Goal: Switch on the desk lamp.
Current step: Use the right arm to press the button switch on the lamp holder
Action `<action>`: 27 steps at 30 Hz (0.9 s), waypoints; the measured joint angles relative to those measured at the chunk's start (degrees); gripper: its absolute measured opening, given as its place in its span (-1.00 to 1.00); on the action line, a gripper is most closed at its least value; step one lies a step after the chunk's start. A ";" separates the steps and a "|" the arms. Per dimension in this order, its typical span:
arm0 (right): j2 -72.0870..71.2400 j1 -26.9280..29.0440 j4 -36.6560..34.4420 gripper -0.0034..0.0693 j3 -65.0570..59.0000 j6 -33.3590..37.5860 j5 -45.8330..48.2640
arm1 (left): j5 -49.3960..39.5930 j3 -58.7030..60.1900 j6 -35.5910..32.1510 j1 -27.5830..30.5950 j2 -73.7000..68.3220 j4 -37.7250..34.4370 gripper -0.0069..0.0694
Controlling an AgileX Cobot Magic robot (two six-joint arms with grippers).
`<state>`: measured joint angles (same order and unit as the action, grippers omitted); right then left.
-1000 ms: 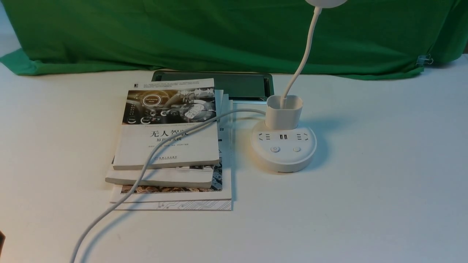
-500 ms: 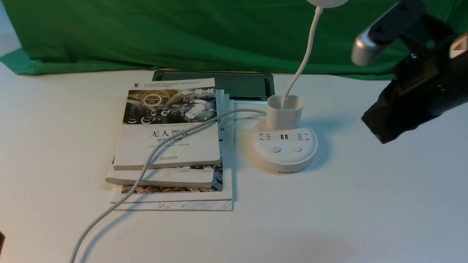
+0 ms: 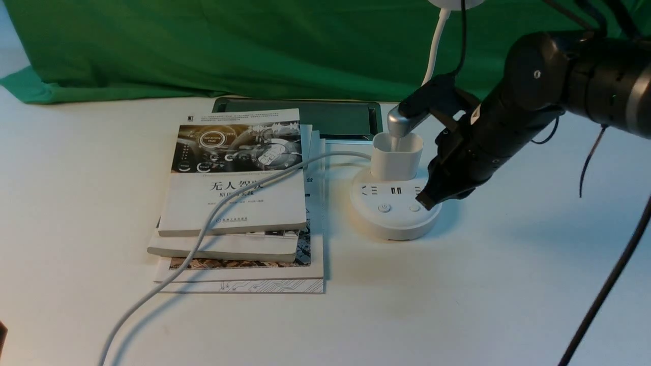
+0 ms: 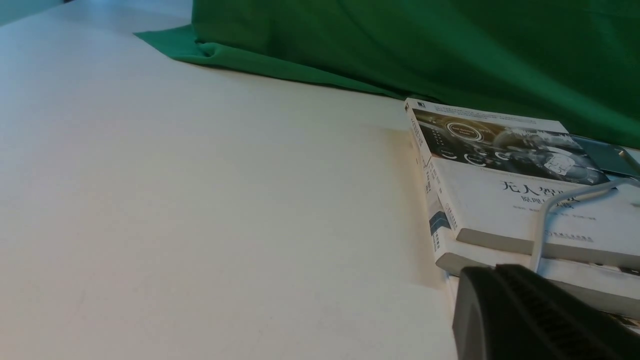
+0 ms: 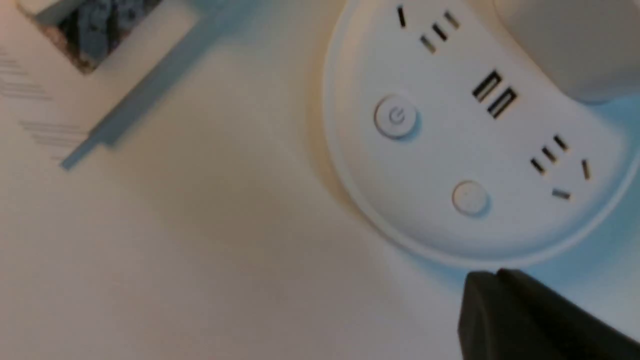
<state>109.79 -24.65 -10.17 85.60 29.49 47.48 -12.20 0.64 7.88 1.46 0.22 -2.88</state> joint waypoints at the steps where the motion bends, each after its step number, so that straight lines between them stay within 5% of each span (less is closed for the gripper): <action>1: 1.03 -0.07 -0.05 -0.80 0.43 0.00 -0.57 | 0.00 0.00 0.00 0.00 0.00 0.00 -0.76; 27: 7.74 -0.26 5.47 -0.75 1.26 -7.61 -10.02 | 0.00 0.00 0.00 0.00 0.00 0.00 -0.76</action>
<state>117.53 -24.90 -4.69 86.87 21.88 37.45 -12.20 0.64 7.88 1.46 0.22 -2.88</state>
